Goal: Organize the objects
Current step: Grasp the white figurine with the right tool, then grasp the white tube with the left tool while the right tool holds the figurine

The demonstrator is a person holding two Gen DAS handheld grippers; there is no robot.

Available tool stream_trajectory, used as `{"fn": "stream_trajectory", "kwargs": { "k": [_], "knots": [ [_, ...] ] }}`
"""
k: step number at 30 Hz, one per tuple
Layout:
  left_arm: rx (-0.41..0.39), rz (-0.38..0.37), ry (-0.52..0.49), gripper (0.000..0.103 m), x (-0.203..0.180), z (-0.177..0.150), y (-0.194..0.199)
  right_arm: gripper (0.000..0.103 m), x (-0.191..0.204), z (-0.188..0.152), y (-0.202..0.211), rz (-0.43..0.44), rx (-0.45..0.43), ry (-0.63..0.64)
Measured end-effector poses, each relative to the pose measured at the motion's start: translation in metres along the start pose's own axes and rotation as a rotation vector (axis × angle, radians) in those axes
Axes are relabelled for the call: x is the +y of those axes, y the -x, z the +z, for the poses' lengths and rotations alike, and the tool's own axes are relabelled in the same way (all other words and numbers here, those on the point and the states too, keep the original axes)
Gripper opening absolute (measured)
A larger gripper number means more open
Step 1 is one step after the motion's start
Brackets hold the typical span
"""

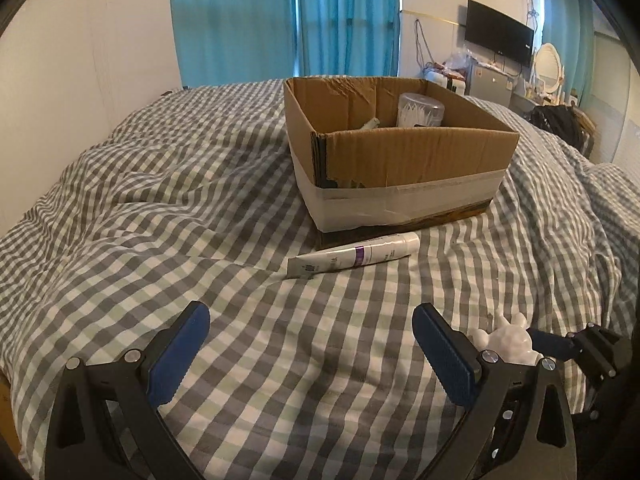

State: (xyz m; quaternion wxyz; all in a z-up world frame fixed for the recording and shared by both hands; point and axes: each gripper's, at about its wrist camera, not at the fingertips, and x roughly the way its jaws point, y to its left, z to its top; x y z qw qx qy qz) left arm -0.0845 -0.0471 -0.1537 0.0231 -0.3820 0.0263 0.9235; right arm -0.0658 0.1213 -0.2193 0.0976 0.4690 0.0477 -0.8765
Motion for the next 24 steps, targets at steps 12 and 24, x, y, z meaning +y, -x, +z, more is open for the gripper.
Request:
{"fn": "stream_trajectory", "kwargs": {
  "k": [12,24],
  "knots": [
    [0.009,-0.015,-0.047,0.103,-0.009,0.015,-0.010,0.051,-0.004,0.004,0.018,0.034,-0.021,0.035],
    [0.131,-0.114,-0.196,0.103,-0.033,0.050,-0.092,0.051,-0.047,0.064,0.042,-0.006,-0.115,0.024]
  ]
}}
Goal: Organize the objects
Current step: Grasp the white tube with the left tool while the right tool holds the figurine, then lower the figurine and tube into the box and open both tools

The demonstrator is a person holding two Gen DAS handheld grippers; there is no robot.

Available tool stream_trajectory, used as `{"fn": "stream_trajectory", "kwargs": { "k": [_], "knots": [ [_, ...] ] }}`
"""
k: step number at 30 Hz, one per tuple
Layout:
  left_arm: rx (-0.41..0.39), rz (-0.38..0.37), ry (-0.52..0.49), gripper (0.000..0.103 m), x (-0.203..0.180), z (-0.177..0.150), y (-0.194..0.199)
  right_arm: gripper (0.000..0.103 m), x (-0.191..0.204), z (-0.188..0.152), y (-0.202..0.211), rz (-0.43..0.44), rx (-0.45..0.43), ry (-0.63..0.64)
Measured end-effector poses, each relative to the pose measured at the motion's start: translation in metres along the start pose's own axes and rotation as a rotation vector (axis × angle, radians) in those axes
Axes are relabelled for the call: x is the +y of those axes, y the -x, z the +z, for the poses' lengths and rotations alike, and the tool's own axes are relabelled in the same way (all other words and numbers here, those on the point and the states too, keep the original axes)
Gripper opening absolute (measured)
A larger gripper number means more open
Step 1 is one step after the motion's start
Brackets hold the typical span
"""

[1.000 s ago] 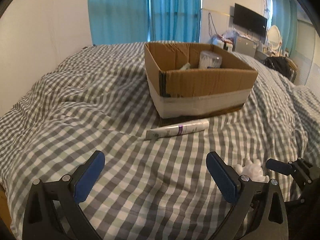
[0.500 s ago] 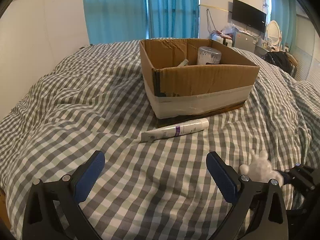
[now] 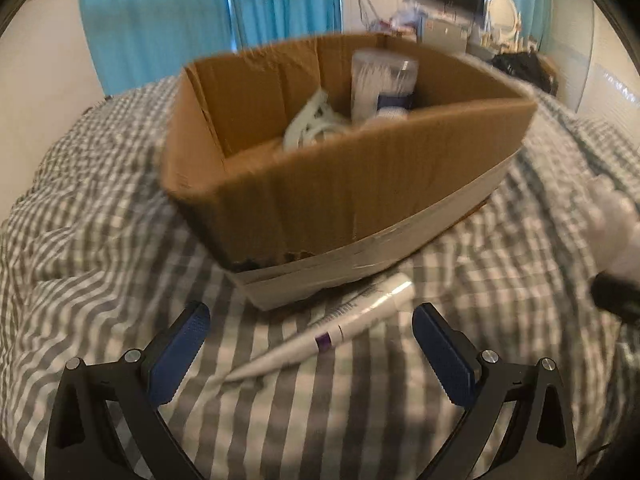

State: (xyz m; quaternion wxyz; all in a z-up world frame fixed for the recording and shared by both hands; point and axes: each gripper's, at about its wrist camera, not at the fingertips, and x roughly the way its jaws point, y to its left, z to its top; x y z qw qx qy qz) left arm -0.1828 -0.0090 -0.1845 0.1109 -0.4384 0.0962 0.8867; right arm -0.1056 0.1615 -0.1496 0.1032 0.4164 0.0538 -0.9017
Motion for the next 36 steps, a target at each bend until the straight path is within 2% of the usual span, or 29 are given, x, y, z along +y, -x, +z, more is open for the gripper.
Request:
{"fn": "stream_trajectory", "kwargs": {
  "k": [3,5,6,7,8,13,14,15,19,22,24,31,36],
  "knots": [
    [0.048,-0.012,0.008,0.103,-0.002,-0.002,-0.020,0.051,-0.007,0.003,-0.009,0.012,0.002,-0.026],
    [0.052,-0.024,0.015,0.103,-0.004,-0.004,-0.023,0.051,-0.013,-0.002,-0.019,0.019,0.016,-0.045],
    [0.047,-0.032,0.016,0.099,-0.005,-0.004,-0.022,0.051,-0.017,-0.006,-0.024,0.026,0.024,-0.057],
    [0.046,-0.047,0.012,0.088,-0.006,-0.005,-0.021,0.051,-0.019,-0.008,-0.026,0.033,0.020,-0.069],
    [0.050,-0.065,0.011,0.085,-0.007,-0.006,-0.019,0.051,-0.022,-0.011,-0.024,0.038,0.016,-0.076],
    [0.074,-0.041,0.043,0.056,-0.012,-0.013,-0.009,0.051,-0.028,-0.015,-0.024,0.040,0.009,-0.086],
    [0.081,-0.043,0.049,0.053,-0.013,-0.014,-0.007,0.051,-0.029,-0.017,-0.024,0.036,0.010,-0.086],
    [0.087,-0.058,0.049,0.043,-0.015,-0.016,-0.004,0.051,-0.030,-0.018,-0.024,0.036,0.012,-0.089],
    [0.076,-0.048,0.009,0.028,-0.027,-0.026,0.012,0.051,-0.035,-0.020,-0.019,0.038,0.011,-0.103],
    [0.074,-0.076,0.017,0.017,-0.030,-0.033,0.022,0.051,-0.033,-0.021,-0.012,0.034,-0.003,-0.101],
    [0.071,-0.091,0.031,0.014,-0.031,-0.039,0.029,0.051,-0.032,-0.020,-0.009,0.034,-0.006,-0.100],
    [0.056,-0.128,0.070,0.013,-0.038,-0.053,0.050,0.051,-0.025,-0.028,0.003,0.058,-0.008,-0.153],
    [0.018,-0.124,0.113,0.013,-0.045,-0.058,0.074,0.051,-0.013,-0.039,0.013,0.056,-0.003,-0.143]
  ]
}}
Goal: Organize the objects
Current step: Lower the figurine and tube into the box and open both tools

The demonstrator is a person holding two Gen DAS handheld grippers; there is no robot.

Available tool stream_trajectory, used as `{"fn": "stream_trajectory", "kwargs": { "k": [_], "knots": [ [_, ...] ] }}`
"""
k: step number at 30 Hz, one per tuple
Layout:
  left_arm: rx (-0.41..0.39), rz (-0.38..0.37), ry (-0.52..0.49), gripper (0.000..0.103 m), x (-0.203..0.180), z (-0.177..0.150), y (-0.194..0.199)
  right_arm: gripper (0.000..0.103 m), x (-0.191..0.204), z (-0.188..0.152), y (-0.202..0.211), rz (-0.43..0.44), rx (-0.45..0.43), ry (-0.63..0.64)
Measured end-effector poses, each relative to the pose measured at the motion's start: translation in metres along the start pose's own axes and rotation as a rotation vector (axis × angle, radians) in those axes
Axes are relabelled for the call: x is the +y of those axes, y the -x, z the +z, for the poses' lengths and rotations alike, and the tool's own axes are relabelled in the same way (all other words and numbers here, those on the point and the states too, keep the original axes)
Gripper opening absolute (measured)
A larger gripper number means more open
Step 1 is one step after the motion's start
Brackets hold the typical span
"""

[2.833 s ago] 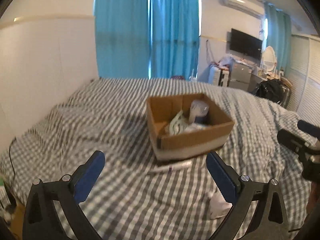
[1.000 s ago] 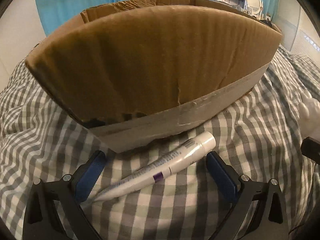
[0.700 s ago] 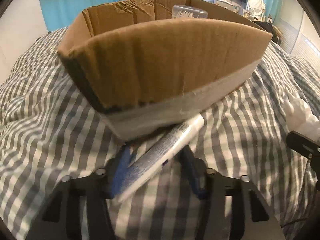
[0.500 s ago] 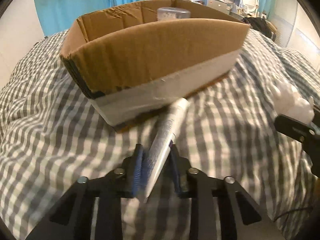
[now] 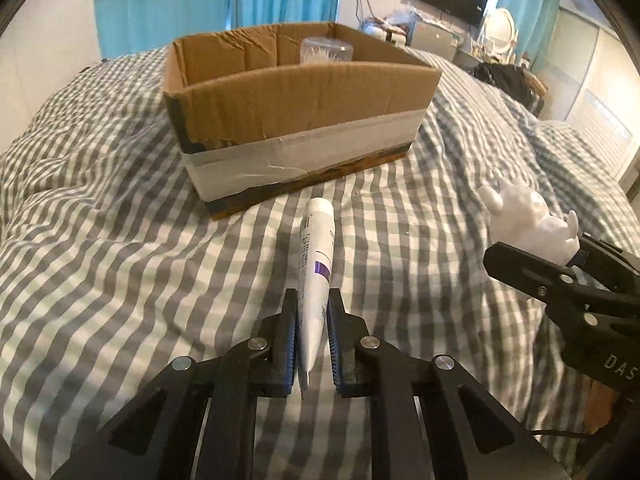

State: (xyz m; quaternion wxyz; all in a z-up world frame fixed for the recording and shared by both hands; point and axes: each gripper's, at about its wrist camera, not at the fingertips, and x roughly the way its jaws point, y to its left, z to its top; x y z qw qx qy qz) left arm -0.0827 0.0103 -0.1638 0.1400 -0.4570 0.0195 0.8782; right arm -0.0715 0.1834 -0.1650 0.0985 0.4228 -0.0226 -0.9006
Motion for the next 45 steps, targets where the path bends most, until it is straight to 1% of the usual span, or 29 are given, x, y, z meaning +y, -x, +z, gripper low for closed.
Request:
{"fn": "stream_trajectory", "kwargs": {
  "k": [3,7,13,18,25,31,34,36,40,45],
  "knots": [
    [-0.035,-0.002,0.008,0.013,0.000,-0.002,0.017,0.051,0.003,0.000,0.006,-0.009,-0.009,0.001],
    [-0.082,-0.001,0.007,0.013,-0.002,0.000,0.041,0.051,0.010,0.000,0.024,-0.013,-0.043,0.012],
    [-0.162,-0.011,-0.004,0.013,-0.008,0.012,0.077,0.051,0.022,0.005,0.048,-0.023,-0.092,0.040],
    [-0.215,-0.041,0.006,0.013,-0.005,0.032,0.099,0.051,0.032,0.017,0.072,-0.026,-0.147,0.070],
    [-0.275,-0.041,0.004,0.013,-0.001,0.073,0.114,0.051,0.044,0.051,0.089,-0.012,-0.218,0.103],
    [-0.310,-0.028,0.014,0.013,0.010,0.114,0.110,0.051,0.050,0.097,0.085,0.011,-0.261,0.154],
    [-0.317,-0.013,0.019,0.013,0.019,0.134,0.099,0.051,0.050,0.120,0.079,0.037,-0.275,0.162],
    [-0.317,-0.012,0.027,0.013,0.027,0.147,0.088,0.051,0.049,0.136,0.071,0.040,-0.282,0.172],
    [-0.303,-0.004,0.038,0.013,0.037,0.165,0.064,0.051,0.045,0.170,0.045,0.049,-0.275,0.180],
    [-0.267,0.000,0.064,0.013,0.051,0.183,0.026,0.051,0.039,0.199,0.010,0.046,-0.262,0.181]
  ]
}}
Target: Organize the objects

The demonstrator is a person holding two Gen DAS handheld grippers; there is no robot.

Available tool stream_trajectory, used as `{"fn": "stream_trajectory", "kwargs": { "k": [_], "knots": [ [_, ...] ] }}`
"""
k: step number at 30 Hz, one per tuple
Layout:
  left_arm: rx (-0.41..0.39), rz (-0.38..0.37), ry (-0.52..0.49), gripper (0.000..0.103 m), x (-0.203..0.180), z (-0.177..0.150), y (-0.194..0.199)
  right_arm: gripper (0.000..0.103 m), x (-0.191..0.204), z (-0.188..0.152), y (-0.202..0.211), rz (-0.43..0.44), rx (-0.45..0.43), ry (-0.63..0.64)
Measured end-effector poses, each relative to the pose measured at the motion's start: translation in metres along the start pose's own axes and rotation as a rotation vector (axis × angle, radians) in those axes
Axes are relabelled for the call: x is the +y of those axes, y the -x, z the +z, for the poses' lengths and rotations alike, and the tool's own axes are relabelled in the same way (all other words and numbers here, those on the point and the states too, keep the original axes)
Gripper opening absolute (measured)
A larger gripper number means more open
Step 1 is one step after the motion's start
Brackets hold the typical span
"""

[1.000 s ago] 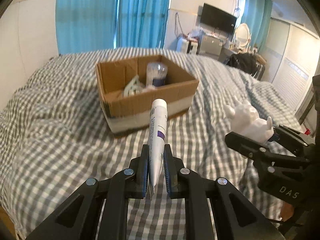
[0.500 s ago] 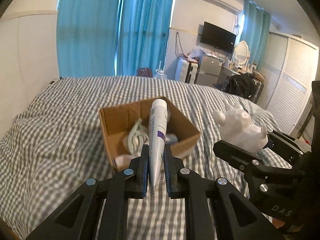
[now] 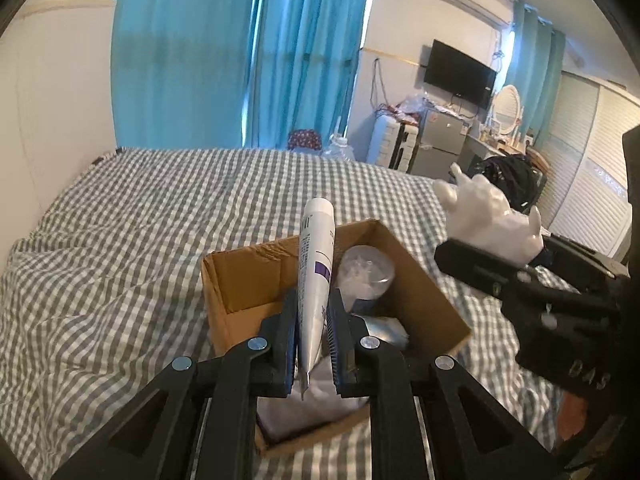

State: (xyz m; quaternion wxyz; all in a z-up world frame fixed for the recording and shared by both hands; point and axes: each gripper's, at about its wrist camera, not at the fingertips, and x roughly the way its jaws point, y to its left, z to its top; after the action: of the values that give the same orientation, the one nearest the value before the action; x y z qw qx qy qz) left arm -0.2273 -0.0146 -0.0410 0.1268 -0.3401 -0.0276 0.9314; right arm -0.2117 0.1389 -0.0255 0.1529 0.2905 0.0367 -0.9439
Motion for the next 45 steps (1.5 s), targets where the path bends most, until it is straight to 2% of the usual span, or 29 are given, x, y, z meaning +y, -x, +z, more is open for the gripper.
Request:
{"fn": "stream_trajectory", "kwargs": {
  "k": [6,13,21,24,27,29,31,34,36,40,44,45],
  "knots": [
    [0.055,0.015,0.004,0.013,0.011,-0.007,-0.041,0.051,-0.016,0.006,-0.059,0.007,0.045,-0.032],
    [0.119,-0.006,0.002,0.013,0.010,-0.025,-0.070,0.051,-0.023,-0.021,-0.114,0.034,0.137,-0.038],
    [0.145,0.008,-0.024,0.014,0.002,-0.027,-0.075,0.052,-0.037,-0.036,-0.123,0.045,0.168,-0.076],
    [0.137,0.017,-0.024,0.016,0.001,-0.019,-0.070,0.060,-0.034,-0.031,-0.113,0.035,0.150,-0.060],
    [0.123,0.035,-0.033,0.021,-0.007,-0.012,-0.060,0.061,-0.036,-0.027,-0.100,0.019,0.135,-0.056],
    [0.105,0.049,-0.033,0.032,-0.011,-0.008,-0.047,0.062,-0.040,-0.022,-0.088,0.011,0.119,-0.066],
    [0.080,0.056,-0.030,0.050,-0.015,-0.004,-0.033,0.062,-0.045,-0.019,-0.074,-0.001,0.108,-0.079],
    [0.037,0.055,-0.026,0.051,-0.022,0.003,-0.007,0.064,-0.048,-0.014,-0.043,-0.023,0.082,-0.073],
    [0.001,0.063,-0.031,0.052,-0.028,0.009,0.015,0.065,-0.049,-0.008,-0.023,-0.043,0.065,-0.058],
    [-0.085,0.084,-0.042,0.066,-0.041,0.020,0.061,0.068,-0.048,0.005,0.032,-0.065,-0.012,-0.050],
    [-0.184,0.143,-0.064,0.070,-0.053,0.024,0.109,0.069,-0.047,0.013,0.083,-0.075,-0.089,-0.034],
    [-0.209,0.163,-0.071,0.076,-0.056,0.023,0.121,0.071,-0.046,0.015,0.095,-0.074,-0.110,-0.034]
  ]
}}
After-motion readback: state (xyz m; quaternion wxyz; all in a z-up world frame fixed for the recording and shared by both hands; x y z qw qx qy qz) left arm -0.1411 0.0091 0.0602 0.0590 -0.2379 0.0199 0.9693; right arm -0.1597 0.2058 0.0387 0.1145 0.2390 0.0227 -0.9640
